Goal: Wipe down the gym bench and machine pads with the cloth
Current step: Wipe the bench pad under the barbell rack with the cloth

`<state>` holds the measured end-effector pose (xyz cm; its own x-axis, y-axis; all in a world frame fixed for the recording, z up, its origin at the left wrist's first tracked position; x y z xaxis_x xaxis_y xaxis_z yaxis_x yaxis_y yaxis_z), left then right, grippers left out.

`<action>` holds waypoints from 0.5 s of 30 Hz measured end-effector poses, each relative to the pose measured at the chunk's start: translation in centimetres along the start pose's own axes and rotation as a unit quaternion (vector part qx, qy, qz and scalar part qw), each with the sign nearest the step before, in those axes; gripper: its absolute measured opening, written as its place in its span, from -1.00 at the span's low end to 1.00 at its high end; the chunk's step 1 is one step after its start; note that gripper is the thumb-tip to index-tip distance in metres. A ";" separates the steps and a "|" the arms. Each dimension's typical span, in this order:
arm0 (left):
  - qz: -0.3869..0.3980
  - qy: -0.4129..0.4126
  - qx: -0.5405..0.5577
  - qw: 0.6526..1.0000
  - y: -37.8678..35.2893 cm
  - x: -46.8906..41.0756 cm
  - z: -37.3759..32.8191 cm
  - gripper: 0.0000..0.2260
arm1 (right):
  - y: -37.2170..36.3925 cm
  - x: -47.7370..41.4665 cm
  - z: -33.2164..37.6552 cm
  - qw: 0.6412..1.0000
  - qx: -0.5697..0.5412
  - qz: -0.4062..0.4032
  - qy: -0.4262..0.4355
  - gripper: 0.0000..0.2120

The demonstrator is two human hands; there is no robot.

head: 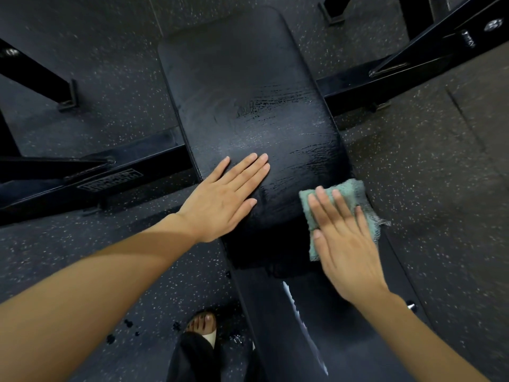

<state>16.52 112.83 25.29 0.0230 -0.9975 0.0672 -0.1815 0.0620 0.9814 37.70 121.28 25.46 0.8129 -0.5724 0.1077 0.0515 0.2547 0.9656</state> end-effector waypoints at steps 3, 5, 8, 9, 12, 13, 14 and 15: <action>-0.002 0.012 -0.001 1.000 -0.1 0.1 0.0 -0.48 | 0.5 0.3 -1.0 0.997 -0.040 -0.007 -0.060 -0.46; -0.004 0.022 0.003 1.000 -0.2 0.1 -0.1 -0.48 | 0.5 1.1 -0.4 0.995 -0.055 -0.020 -0.076 -0.47; -0.012 0.048 0.017 0.999 -0.3 0.1 -0.5 -0.49 | 0.2 2.5 0.3 0.997 -0.044 -0.032 -0.051 -0.47; -0.015 0.054 0.020 0.998 -0.3 0.0 -0.5 -0.49 | 0.0 2.6 0.2 0.998 -0.038 -0.031 -0.038 -0.47; -0.012 0.061 0.018 0.998 -0.3 0.0 -0.6 -0.49 | 0.1 1.3 -0.8 1.000 -0.014 -0.018 0.005 -0.47; -0.010 0.063 0.016 0.998 -0.3 0.1 -0.6 -0.49 | 0.1 0.4 -1.3 1.000 -0.005 -0.011 0.012 -0.46; -0.009 0.064 0.015 0.998 -0.3 0.1 -0.6 -0.49 | 0.2 -0.8 -1.8 1.000 0.002 -0.009 0.014 -0.45; -0.008 0.064 0.014 0.998 -0.3 0.0 -0.6 -0.49 | 0.4 -2.1 -2.2 1.000 0.006 -0.011 0.013 -0.46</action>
<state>17.17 112.78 25.13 0.1519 -0.9855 0.0762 -0.2084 0.0434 0.9771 37.30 124.28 25.07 0.8266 -0.5570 0.0809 0.0626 0.2339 0.9702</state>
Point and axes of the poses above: each hand's wrist, its own x-axis away from the middle knuckle, its own y-axis out of the back of the hand, z = x × y, the point moved 5 cm from there along -x, towards the middle knuckle, and after that the axes turned 4 degrees about -z, right-handed, at the moved point
